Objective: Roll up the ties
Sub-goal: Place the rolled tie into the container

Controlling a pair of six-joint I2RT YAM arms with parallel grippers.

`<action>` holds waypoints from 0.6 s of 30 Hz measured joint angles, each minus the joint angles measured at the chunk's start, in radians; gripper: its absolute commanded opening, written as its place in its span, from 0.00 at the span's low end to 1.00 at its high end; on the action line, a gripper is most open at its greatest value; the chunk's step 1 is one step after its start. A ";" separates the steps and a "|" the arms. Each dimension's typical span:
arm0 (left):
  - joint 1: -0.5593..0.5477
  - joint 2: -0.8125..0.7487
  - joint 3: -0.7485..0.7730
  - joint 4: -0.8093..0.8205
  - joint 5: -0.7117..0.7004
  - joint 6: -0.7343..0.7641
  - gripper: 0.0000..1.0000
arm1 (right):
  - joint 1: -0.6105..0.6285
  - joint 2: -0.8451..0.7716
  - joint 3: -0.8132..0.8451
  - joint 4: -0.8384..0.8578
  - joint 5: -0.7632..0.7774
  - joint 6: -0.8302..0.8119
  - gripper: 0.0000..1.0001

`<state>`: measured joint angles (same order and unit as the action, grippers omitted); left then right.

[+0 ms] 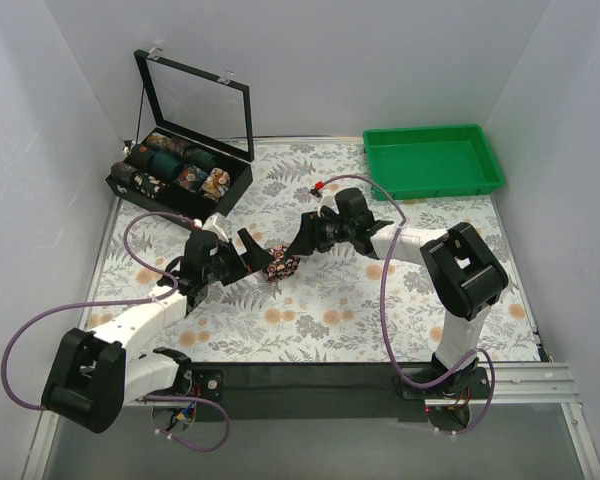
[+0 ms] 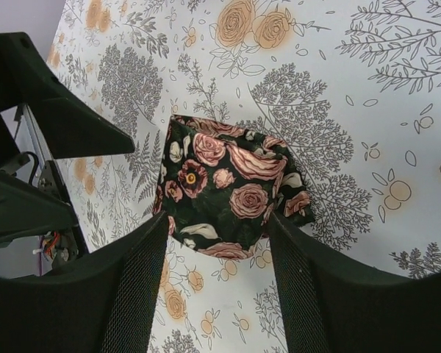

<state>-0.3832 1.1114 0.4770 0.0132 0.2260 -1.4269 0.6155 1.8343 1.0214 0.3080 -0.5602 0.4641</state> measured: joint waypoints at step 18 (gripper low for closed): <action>-0.002 0.232 -0.018 0.204 0.068 -0.063 0.95 | -0.016 0.095 0.004 0.091 -0.088 0.037 0.38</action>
<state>-0.3847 1.3434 0.4587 0.2173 0.2943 -1.4902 0.5995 1.9297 1.0256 0.3988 -0.6483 0.5007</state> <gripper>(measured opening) 0.949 0.400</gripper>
